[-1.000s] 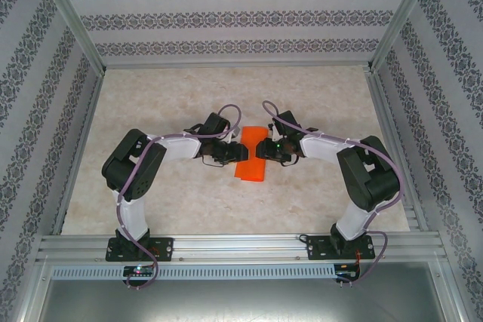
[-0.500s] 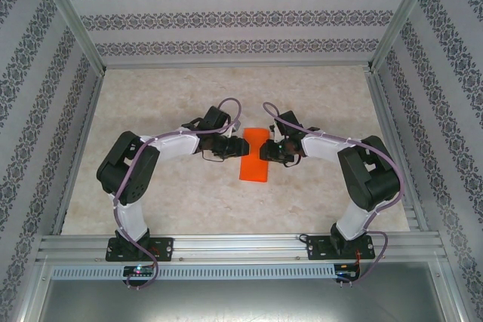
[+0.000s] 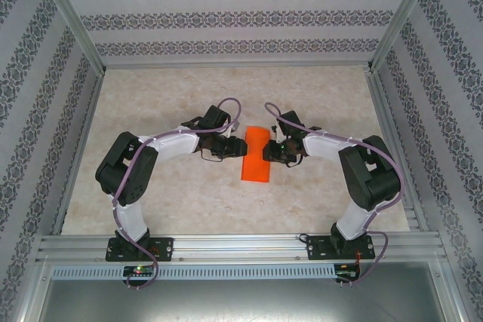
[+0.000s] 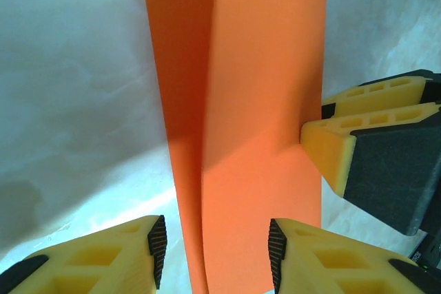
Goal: Fold a paper plane with a square sheet of paper (pick it up from the middle)
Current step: Fold the square sheet of paper in half at the center of the table.
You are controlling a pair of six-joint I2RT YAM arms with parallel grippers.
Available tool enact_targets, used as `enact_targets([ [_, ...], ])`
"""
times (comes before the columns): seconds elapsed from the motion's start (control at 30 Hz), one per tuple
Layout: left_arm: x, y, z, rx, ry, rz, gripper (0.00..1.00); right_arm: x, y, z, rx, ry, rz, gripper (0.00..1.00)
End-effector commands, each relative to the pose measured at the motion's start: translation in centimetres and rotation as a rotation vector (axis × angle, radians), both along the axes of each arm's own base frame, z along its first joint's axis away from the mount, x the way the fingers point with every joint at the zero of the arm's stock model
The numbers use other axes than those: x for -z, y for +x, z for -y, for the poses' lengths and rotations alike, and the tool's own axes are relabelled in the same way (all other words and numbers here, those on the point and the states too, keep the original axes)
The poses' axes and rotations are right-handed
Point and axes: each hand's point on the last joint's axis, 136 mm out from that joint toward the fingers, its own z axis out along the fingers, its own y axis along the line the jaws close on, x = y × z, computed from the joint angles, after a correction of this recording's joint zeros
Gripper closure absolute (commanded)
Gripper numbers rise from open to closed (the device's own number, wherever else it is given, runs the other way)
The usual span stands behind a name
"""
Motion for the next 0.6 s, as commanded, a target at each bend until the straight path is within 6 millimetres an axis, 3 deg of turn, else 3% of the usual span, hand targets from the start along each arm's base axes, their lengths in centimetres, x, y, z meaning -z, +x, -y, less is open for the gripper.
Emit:
enact_targets([
  [0.0, -1.29, 0.42, -0.17, 0.010, 0.013, 0.035, 0.54, -0.41, 0.44, 0.47, -0.015, -0.025, 0.014, 0.69],
  [0.57, -1.29, 0.73, -0.10, 0.009, 0.013, 0.033, 0.54, 0.40, 0.83, -0.13, -0.009, -0.053, -0.018, 0.68],
])
